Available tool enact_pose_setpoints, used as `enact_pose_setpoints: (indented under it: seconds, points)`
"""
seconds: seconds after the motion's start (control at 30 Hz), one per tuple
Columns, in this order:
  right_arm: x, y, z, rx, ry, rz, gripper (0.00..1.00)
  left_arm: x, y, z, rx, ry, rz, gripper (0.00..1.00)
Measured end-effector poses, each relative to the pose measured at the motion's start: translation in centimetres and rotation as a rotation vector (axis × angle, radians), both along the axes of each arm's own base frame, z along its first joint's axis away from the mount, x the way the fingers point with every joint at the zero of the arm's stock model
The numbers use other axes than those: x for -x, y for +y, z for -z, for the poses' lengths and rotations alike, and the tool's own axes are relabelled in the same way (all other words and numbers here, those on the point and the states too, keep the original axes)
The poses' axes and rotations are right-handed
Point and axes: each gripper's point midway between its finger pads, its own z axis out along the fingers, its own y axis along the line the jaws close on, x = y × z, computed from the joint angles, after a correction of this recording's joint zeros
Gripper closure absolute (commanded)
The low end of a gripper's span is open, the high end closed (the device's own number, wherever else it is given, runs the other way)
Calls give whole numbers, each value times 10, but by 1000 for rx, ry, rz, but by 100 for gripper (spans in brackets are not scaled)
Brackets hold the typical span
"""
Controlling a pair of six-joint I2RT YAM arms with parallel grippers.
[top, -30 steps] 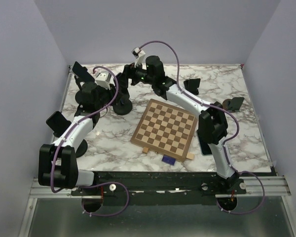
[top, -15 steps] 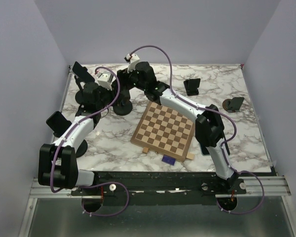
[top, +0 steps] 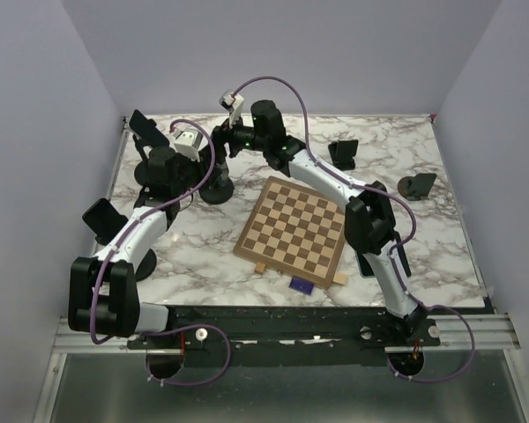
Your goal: Remove the phone from the phone stand
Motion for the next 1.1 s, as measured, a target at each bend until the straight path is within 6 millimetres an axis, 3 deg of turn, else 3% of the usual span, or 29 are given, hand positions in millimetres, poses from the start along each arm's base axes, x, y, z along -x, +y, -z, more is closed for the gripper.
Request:
enact_pose_setpoints:
  seconds: [0.2,0.4,0.47,0.5,0.53,0.57,0.8,0.97,1.1]
  points:
    - [4,-2,-1,-35,20,-102,99,1,3,0,-13,-1,-6,85]
    - [7,-2,-2,-78,47,-129,99,3,5,0,-29,4,-17,42]
    - [13,-1,-2,-85,70,-158,99,9,5,-3,-29,8,-13,34]
    - [17,0,-1,-86,89,-171,99,12,3,-6,-30,3,-8,25]
    - [22,2,-1,-88,105,-185,99,15,2,-12,-31,-9,-4,9]
    - [25,4,-1,-90,113,-192,99,19,0,-19,-30,-27,2,3]
    - [32,7,-1,-113,173,-191,99,46,7,-65,-51,-152,-31,3]
    - [32,6,-2,-134,188,-164,99,54,10,-79,-72,-201,-60,35]
    - [29,6,-3,-139,196,-139,99,53,8,-77,-83,-194,-66,43]
